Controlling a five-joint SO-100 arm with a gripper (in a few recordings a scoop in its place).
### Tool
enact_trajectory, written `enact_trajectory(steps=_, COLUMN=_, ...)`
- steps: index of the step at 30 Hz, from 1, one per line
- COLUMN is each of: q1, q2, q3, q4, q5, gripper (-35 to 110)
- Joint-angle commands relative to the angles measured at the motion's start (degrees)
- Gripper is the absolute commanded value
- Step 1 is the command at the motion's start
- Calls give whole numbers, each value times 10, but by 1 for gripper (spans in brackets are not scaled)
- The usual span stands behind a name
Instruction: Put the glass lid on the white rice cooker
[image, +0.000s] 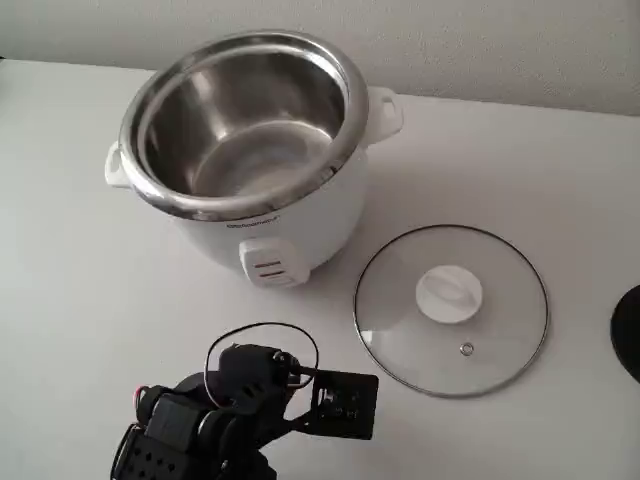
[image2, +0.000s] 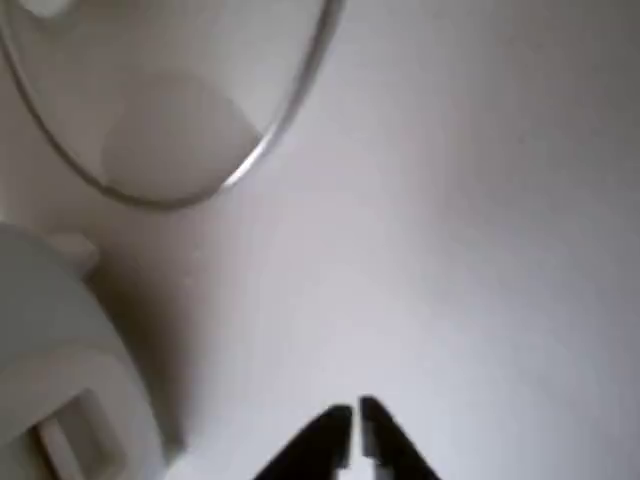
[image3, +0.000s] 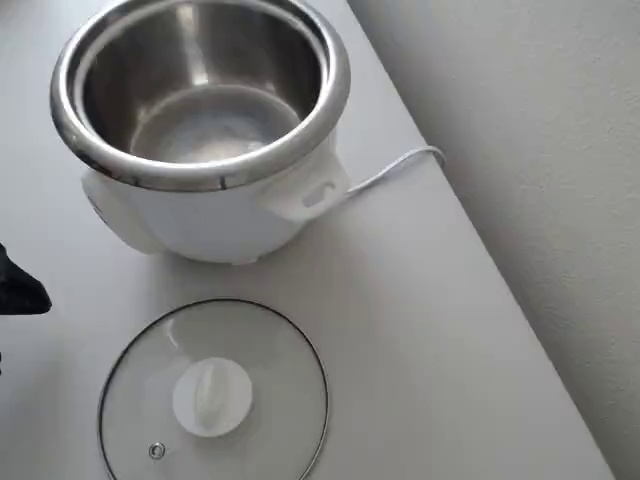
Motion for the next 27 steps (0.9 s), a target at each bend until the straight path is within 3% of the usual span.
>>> enact_trajectory(steps=1, q1=2, q2=3, q3=0, q4=-5, q5=4, gripper=0)
enact_trajectory(steps=5, q1=-4, q2=3, q3=11, q4=-47, q5=19, gripper=0)
enact_trajectory(steps=10, q1=118, q2=1, q3=56, q4=-258, q5=-17, gripper=4)
enact_trajectory(steps=12, q1=167, q2=1, q3=56, q4=-309, q5=-17, gripper=15)
enact_trajectory(steps=16, q1=171, q2=-16, q3=57, q4=-441, q5=-13, gripper=21)
enact_trajectory(steps=22, q1=163, q2=-309, q3=26, q4=-726, q5=-48, gripper=22)
enact_trajectory(steps=27, q1=186, q2=-576, q3=-91, q4=-848, q5=-42, gripper=22)
